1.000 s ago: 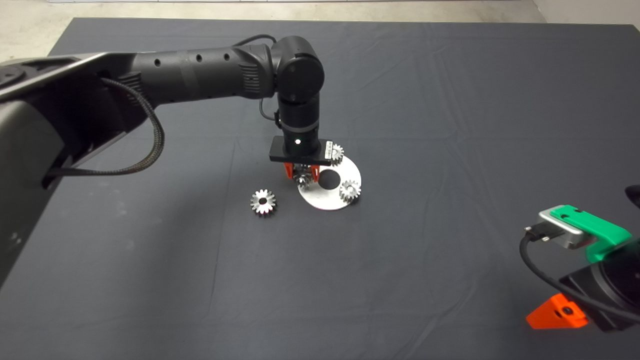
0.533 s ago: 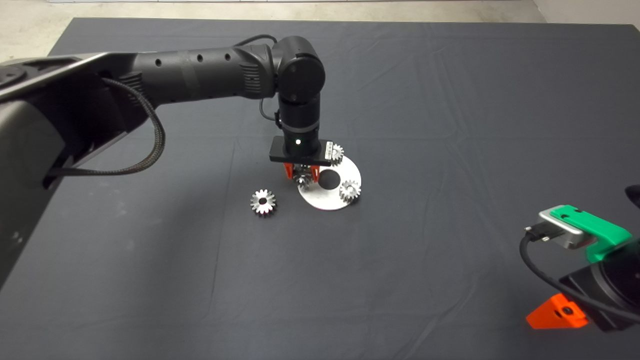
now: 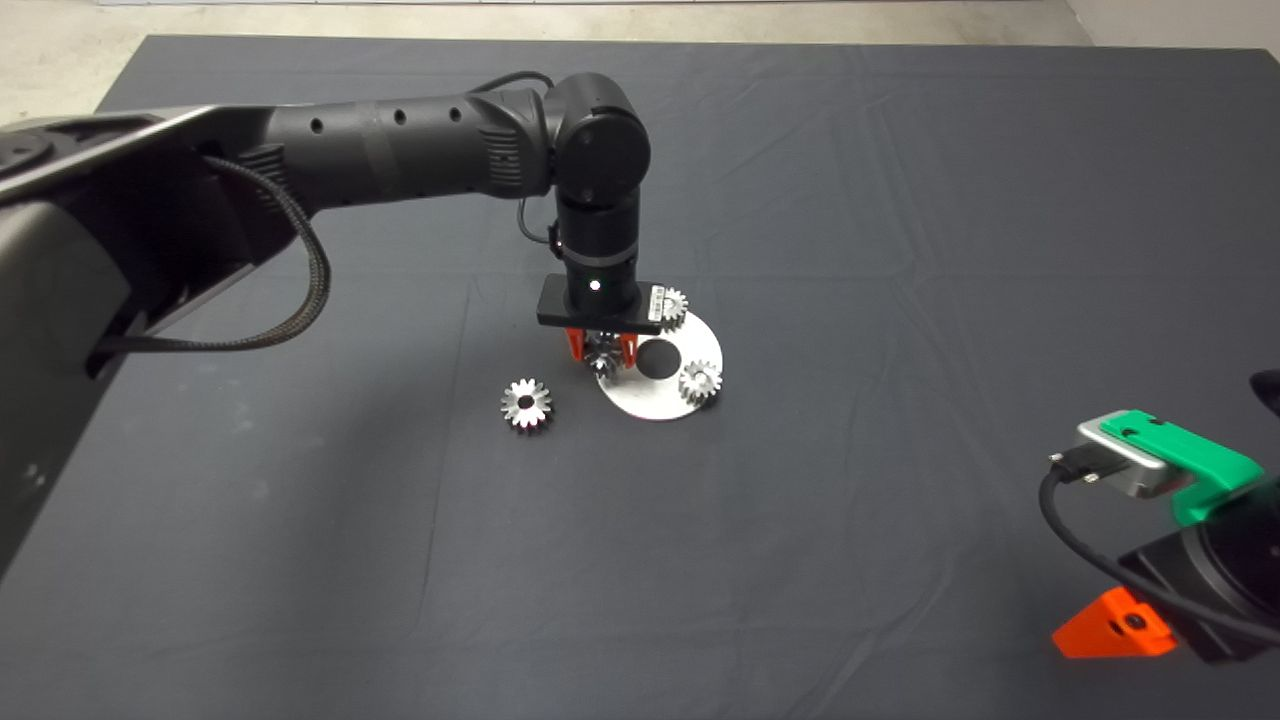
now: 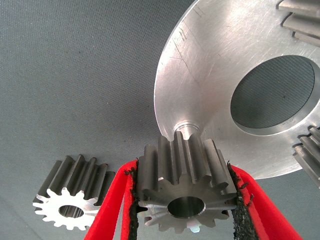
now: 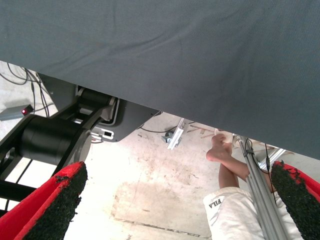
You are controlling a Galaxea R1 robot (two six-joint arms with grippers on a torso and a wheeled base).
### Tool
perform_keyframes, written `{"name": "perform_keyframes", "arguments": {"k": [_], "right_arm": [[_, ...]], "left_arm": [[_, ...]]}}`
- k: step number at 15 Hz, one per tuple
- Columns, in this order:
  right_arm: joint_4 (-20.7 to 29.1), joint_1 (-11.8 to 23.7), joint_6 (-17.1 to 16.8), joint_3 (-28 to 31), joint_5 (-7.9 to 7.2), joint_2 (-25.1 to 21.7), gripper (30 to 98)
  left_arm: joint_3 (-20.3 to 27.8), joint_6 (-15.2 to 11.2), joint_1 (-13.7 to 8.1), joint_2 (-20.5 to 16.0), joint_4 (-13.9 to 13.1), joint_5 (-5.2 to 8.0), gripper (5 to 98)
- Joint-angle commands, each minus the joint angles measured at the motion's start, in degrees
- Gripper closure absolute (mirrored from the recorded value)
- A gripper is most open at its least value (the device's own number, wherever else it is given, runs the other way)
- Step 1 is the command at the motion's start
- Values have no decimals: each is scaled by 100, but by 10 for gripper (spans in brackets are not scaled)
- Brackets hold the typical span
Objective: Remove an incorrectly installed larger gear and replace it with the correct smaller gear
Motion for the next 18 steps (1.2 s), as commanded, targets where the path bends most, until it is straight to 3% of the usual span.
{"name": "perform_keyframes", "arguments": {"k": [1, 3, 15, 18], "right_arm": [[176, 54, 11, 18, -330, 11, 316], [176, 54, 11, 18, -330, 11, 316], [176, 54, 6, 18, -330, 11, 316], [184, 54, 11, 18, -330, -1, 316]], "left_arm": [[12, 20, -117, 61, -111, 70, 677], [-7, 11, -117, 61, -111, 26, 677], [38, 38, -103, 9, -63, 44, 678], [47, 38, -91, 35, 21, -18, 679]]}}
